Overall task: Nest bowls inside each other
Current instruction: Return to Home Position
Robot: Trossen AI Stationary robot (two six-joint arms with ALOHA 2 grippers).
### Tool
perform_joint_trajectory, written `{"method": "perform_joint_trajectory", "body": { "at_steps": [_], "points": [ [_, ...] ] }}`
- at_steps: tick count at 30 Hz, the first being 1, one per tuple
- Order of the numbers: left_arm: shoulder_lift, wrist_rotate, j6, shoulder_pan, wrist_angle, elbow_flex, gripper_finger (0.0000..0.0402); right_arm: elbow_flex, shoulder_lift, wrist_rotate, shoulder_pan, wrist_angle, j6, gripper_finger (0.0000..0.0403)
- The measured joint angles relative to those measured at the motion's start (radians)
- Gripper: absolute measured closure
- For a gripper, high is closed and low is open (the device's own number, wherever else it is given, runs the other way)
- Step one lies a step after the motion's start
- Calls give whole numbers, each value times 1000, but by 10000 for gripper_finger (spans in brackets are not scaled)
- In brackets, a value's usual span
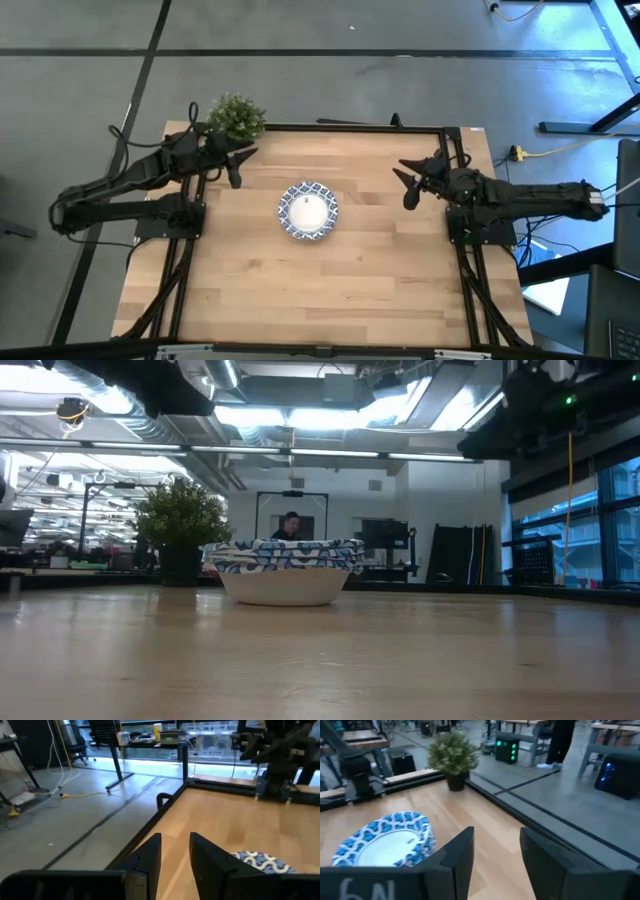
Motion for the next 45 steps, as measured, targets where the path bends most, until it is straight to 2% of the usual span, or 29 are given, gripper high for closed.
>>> {"method": "perform_joint_trajectory", "body": {
  "at_steps": [5,11,15,21,27,38,45],
  "points": [
    [25,-10,79,9,53,0,306,-76,-43,-74,-112,106,-30,243],
    [49,26,89,82,78,-19,306,-184,-62,-203,-255,316,-51,243],
    [29,79,39,168,121,-107,306,-208,-61,-296,-333,348,-39,243],
    [-32,183,-47,265,321,-279,306,-208,-61,-411,-430,350,-46,243],
    [-115,200,-102,304,333,-379,306,-208,-61,-548,-516,344,-24,243],
    [-237,194,-127,304,319,-475,306,-209,-58,-586,-553,318,-24,243],
    [-262,190,-129,304,317,-491,306,-244,-59,-598,-553,362,-24,243]
  ]
}}
